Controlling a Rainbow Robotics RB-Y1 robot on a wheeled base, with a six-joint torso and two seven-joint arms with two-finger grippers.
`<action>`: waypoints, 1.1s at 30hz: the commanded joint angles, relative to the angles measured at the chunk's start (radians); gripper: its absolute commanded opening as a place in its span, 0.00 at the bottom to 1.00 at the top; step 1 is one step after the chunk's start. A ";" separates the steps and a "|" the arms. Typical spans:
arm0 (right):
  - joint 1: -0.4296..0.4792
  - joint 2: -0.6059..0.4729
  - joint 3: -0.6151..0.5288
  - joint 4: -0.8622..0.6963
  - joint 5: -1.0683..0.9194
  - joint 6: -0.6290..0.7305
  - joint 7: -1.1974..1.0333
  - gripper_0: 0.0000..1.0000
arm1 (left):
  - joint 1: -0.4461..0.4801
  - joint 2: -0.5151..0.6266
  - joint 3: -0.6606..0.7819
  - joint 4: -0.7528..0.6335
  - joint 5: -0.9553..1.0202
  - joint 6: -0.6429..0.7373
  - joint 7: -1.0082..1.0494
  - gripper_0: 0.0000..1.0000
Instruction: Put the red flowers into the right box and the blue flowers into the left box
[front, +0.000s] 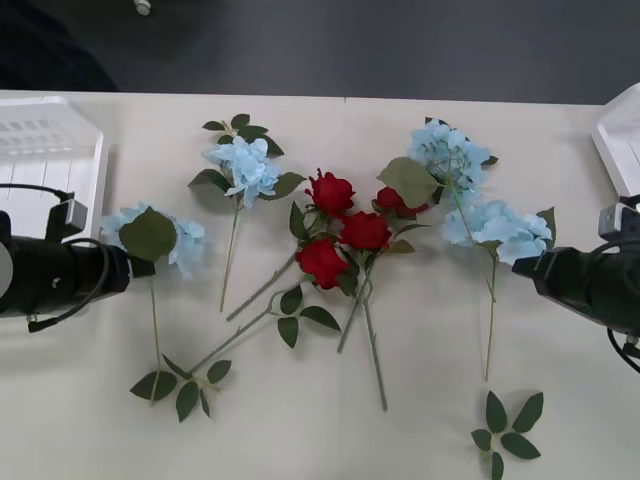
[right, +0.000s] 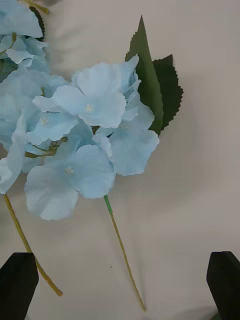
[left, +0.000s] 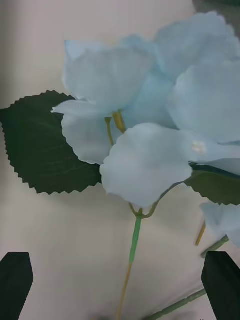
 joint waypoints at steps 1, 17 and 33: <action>0.005 -0.034 0.026 0.011 0.042 -0.003 -0.084 1.00 | -0.017 0.027 -0.031 0.024 -0.017 -0.034 -0.009 1.00; -0.064 -0.035 0.124 0.145 0.108 -0.010 -0.067 1.00 | -0.042 -0.025 -0.113 0.087 -0.084 -0.111 -0.057 1.00; -0.185 -0.037 0.227 0.344 0.140 -0.013 0.072 1.00 | -0.043 -0.056 -0.113 0.093 -0.101 -0.112 -0.178 0.00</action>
